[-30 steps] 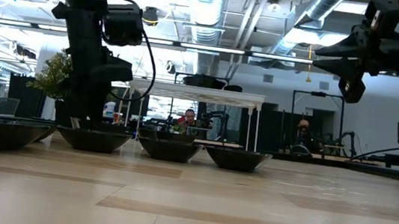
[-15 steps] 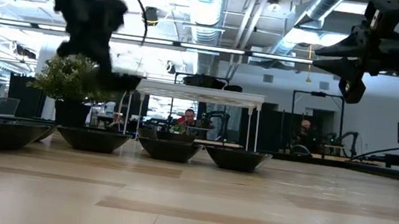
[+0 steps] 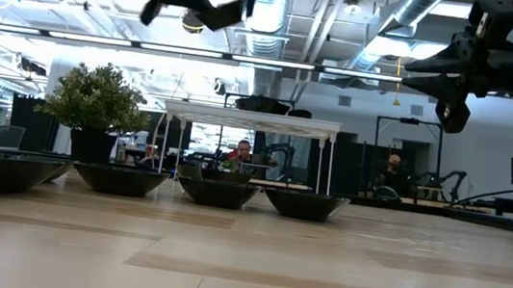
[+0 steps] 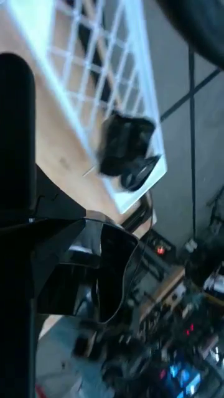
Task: Pick & Place Mini shaped plates
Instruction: Stack the distorted square plate on top of the distorted square plate on the shelf
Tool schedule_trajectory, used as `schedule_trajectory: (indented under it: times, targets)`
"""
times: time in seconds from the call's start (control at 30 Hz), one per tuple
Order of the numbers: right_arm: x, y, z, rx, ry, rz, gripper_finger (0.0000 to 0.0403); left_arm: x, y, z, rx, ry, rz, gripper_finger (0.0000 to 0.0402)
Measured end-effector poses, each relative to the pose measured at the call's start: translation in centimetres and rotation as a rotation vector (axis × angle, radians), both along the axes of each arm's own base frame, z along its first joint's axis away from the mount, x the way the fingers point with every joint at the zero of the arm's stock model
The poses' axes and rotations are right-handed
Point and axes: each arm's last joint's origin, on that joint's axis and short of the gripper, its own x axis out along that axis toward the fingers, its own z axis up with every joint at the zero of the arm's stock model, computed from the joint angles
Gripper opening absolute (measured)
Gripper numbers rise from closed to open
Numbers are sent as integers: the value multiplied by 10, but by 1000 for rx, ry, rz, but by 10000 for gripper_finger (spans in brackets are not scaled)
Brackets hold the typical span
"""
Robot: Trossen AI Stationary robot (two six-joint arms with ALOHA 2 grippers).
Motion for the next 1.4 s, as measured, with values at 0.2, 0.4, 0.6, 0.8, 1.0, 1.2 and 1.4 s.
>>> schedule_trajectory:
  times: [0.2,0.4,0.6,0.8,1.0,1.2,1.4]
  targets:
    - [0,0,0,0,0,0,98,40,42,8,111,83,-15,4]
    - [0,0,0,0,0,0,98,74,80,1,190,168,-30,4]
    - [0,0,0,0,1,0,98,89,104,-20,198,244,-32,4]
    - [0,0,0,0,1,0,98,90,122,-40,167,280,2,4]
    - [0,0,0,0,1,0,98,95,133,-53,138,259,17,4]
    - [0,0,0,0,1,1,98,99,135,-60,128,246,-7,4]
    - [0,0,0,0,1,0,98,98,136,-59,131,245,-2,4]
